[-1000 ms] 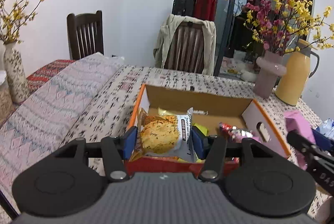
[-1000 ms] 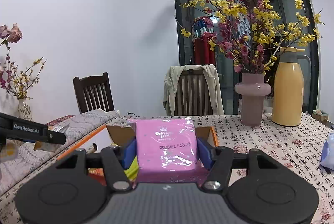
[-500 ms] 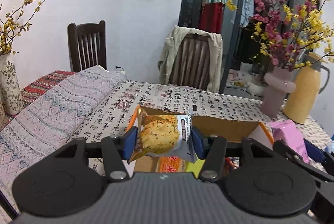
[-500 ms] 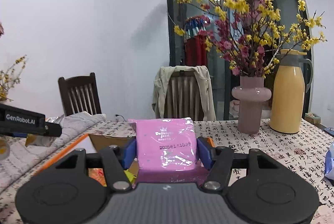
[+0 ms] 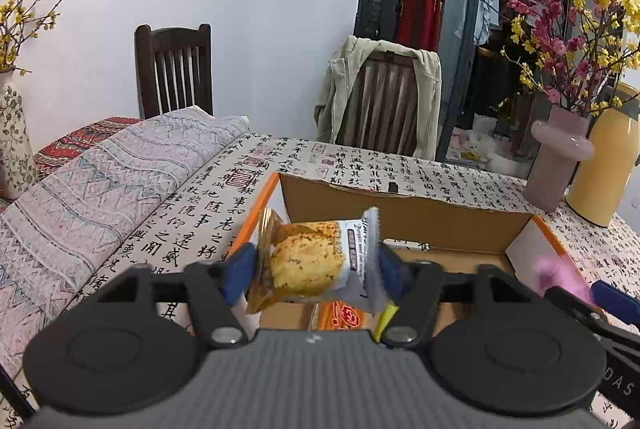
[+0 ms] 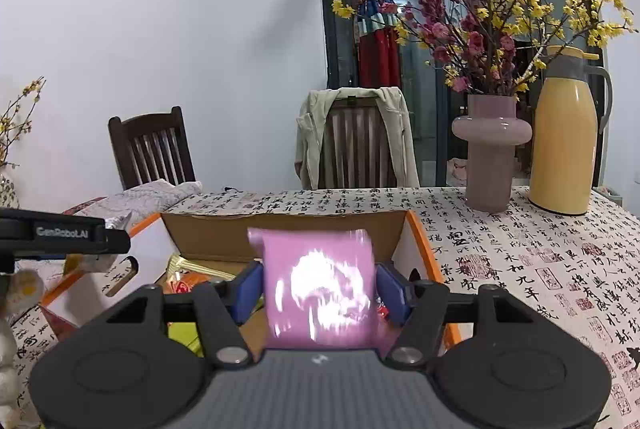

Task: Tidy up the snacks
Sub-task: 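Carry the pink packet and cookie packet over the box and release both, then withdraw both open tools from the box toward the snack pile, then lower the right tool onto a white pumpkin-seed cookie packet and close it, then lift the cookie packet with the right tool while the left tool grasps another cookie packet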

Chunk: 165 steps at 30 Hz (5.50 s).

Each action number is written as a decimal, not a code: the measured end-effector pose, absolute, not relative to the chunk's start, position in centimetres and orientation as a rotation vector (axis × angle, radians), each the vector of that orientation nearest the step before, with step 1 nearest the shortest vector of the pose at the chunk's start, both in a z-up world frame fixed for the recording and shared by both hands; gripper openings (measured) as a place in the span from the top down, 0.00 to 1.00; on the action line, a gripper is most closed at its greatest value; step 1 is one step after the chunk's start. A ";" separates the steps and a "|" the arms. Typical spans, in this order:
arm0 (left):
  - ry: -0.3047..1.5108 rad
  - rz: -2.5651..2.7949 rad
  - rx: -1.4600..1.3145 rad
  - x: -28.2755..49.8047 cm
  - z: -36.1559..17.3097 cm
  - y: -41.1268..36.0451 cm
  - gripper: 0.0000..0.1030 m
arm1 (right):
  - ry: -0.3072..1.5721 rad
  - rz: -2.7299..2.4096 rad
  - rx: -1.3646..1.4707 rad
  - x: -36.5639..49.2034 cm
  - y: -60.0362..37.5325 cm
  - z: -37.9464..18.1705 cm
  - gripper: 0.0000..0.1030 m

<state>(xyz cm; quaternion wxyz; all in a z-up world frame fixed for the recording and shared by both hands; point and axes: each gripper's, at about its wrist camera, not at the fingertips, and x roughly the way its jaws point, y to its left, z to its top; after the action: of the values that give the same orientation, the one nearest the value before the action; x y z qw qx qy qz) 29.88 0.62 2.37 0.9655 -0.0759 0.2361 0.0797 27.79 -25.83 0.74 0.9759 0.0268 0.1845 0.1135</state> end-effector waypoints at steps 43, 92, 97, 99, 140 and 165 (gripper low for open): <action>0.433 0.075 -0.136 16.2 3.9 3.2 0.00 | 0.377 0.259 0.053 16.1 -29.5 1.9 0.00; 0.486 0.131 -0.190 16.4 -2.4 4.8 0.00 | 0.691 0.220 -0.011 20.9 -28.9 -2.7 0.00; 0.483 0.124 -0.208 16.3 -2.4 5.2 0.00 | 0.732 0.221 -0.068 22.5 -27.1 -3.0 0.02; 0.479 0.119 -0.211 16.2 -2.3 5.2 0.00 | 0.755 0.201 -0.064 23.2 -26.7 -3.3 0.03; 0.493 0.123 -0.232 16.3 -2.6 5.5 0.00 | 0.496 0.227 0.125 15.9 -31.0 -3.5 0.56; 0.754 0.231 -0.170 14.9 -3.6 4.7 0.05 | 0.475 0.263 0.217 15.5 -32.1 -4.1 0.55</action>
<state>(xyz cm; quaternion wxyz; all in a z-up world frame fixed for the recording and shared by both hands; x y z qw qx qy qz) 14.94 4.75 -3.58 0.9197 -0.0825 0.3670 0.1125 15.50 -32.05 -4.08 0.9575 0.1072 0.2342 0.1298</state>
